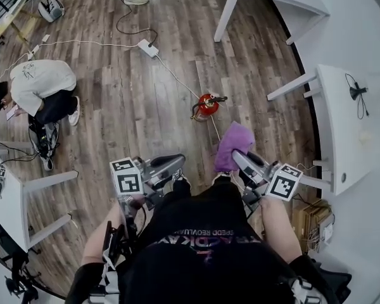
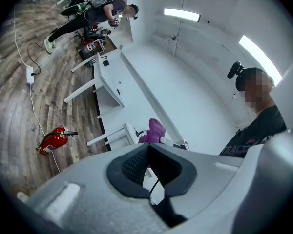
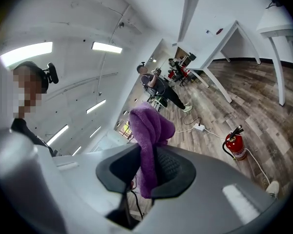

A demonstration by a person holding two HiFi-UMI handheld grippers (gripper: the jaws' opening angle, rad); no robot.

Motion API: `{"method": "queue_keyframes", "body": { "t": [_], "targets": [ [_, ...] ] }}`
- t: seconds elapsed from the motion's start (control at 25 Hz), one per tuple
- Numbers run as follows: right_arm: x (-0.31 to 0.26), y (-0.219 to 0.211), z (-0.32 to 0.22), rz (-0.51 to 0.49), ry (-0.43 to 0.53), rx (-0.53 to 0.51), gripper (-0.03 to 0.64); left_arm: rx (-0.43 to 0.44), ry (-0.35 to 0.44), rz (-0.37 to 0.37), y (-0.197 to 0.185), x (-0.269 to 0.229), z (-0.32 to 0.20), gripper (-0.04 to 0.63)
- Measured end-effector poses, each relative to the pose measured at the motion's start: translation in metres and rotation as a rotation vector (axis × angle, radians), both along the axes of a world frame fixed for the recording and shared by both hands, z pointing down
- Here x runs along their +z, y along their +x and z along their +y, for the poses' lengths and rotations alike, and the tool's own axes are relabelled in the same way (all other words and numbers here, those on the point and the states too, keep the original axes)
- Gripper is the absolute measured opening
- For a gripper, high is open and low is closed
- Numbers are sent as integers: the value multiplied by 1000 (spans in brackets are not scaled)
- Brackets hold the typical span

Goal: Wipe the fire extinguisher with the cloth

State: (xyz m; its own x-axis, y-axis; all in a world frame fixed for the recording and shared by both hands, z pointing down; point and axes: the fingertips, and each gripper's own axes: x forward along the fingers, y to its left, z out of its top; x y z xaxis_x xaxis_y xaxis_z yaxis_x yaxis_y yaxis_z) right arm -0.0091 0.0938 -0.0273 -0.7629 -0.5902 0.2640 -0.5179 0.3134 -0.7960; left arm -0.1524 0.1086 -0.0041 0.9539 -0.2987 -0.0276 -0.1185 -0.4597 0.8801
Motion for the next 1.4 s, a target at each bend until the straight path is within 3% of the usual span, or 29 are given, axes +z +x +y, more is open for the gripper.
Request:
{"method": "queue_keyframes", "body": {
  "t": [0.32,0.6,0.84,0.96,1.12,1.4],
  "targets": [
    [34,32,-39,78,-25,-68,72,-72,-58,-44,19,24,-7,-2],
    [105,56,-75,195,-60,-243,72,-157,-114,-129,63,68,-14,-2],
    [166,51,-117,282,-89,-377,72,-239,-149,-137,78,110,-27,-2],
    [207,41,-142,400,-82,-419,72,-262,-154,-143,71,137,-41,-2],
    [274,26,-171,663,-45,-504,71,-272,-140,-147,57,175,-62,-2],
    [388,1,-216,1035,-16,-599,71,-201,-67,-141,31,239,-96,-2]
  ]
}}
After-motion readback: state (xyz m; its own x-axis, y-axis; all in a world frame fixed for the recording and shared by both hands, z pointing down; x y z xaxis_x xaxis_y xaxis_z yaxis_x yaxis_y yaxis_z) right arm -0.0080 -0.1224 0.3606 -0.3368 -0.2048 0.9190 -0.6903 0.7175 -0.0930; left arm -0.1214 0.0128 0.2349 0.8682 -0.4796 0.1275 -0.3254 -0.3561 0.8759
